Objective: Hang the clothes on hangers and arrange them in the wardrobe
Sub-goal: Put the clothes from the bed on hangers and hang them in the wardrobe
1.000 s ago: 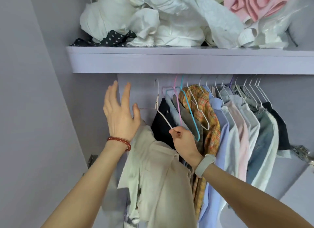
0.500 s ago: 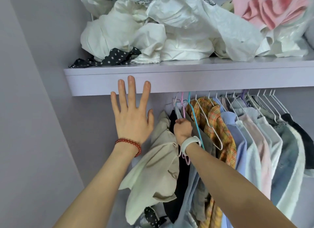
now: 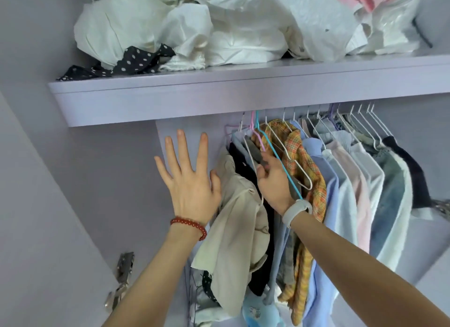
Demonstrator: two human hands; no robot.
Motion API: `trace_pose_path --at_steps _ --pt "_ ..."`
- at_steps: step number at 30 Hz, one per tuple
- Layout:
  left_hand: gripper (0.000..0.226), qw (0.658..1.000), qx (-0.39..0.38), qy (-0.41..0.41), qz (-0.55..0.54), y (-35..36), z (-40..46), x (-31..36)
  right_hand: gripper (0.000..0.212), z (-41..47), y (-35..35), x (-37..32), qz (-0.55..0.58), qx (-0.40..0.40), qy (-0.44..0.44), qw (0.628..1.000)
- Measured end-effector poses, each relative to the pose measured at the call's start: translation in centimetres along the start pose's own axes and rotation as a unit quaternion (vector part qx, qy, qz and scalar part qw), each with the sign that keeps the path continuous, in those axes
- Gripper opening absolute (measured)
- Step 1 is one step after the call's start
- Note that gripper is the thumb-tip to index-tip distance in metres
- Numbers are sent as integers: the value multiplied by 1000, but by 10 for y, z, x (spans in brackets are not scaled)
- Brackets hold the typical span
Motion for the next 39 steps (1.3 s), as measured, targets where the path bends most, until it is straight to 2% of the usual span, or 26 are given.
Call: trace_pose_path --at_steps 4,7,9,11,14,17,20,26,29,32,35,39 --pt "68 994 -101 -8 -33 26 -65 24 40 -53 -56 15 -64 19 -117 991" --pt "59 978 -191 10 -83 38 -127 60 39 -99 -111 56 -141 34 -121 982" --pt "56 952 -277 20 -129 40 -177 94 38 -138 -154 97 -204 35 -65 976" --pt "52 920 -352 43 -167 34 -227 134 40 -184 -205 140 -259 45 27 964" --pt "53 864 -437 75 -238 15 -292 203 44 -257 -289 181 -338 71 150 926" --pt "56 803 -505 108 -298 -14 -337 280 43 -319 -374 195 -397 117 227 882" --pt "50 739 -545 180 -354 -54 -379 365 43 -383 -456 201 -427 169 304 835" --pt "50 615 -567 315 -448 -172 -466 524 43 -522 -603 206 -449 281 421 736" --pt "52 540 -593 377 -462 -241 -525 584 41 -602 -668 213 -433 343 495 671" --pt "52 449 -622 445 -462 -309 -590 627 39 -691 -712 220 -403 397 570 597" --pt "54 368 -635 514 -444 -369 -651 649 39 -780 -728 219 -361 437 652 504" --pt "56 288 -635 571 -434 -433 -719 669 39 -870 -751 219 -328 481 702 410"
Point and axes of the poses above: each hand's wrist, its own z-axis towards the middle knuckle, its own y-axis out of the palm, x = y × z, the point moved 7 cm from there along z, towards the middle knuckle, and after that the axes turned 15 degrees about x, right-handed, at the moved point
